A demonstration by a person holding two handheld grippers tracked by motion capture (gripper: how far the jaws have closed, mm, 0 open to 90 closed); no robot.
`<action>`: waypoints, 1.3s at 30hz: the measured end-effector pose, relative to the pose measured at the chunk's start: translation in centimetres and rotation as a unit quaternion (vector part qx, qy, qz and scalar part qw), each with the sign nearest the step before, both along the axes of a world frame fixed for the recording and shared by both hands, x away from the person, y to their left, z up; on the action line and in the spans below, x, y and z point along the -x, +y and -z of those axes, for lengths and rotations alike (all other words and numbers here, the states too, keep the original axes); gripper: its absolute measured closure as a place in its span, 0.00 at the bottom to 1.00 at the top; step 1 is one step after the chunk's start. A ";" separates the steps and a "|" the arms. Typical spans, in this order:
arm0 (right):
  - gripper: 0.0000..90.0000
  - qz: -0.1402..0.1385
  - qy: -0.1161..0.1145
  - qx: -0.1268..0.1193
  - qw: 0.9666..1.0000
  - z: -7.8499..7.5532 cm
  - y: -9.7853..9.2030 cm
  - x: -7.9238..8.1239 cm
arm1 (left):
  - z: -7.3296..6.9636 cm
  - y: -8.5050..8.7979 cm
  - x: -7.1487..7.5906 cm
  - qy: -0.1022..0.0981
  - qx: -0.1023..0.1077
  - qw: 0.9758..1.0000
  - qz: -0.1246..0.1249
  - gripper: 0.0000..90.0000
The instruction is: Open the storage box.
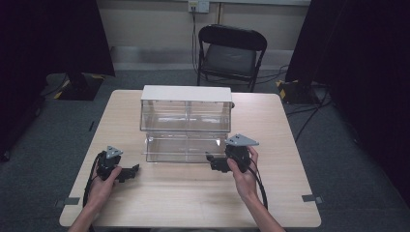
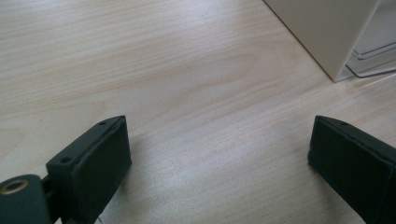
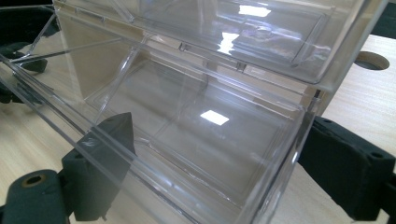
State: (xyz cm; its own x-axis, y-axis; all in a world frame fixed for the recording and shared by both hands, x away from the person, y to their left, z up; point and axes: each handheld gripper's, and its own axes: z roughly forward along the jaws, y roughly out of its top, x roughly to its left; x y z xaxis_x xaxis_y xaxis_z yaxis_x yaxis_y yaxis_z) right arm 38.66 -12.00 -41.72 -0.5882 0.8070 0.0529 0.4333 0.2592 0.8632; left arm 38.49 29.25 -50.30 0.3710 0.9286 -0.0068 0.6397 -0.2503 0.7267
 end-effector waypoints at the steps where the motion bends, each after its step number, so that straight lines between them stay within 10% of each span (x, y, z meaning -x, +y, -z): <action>1: 0.13 0.000 0.000 0.000 1.000 0.0 0.0 0.0 | 0.0 0.0 0.0 0.000 0.000 1.000 0.000 0.06; 39: 0.15 0.014 -0.013 -0.023 1.000 -2.0 -0.6 -0.6 | 0.0 0.0 0.0 0.000 0.000 1.000 0.000 0.06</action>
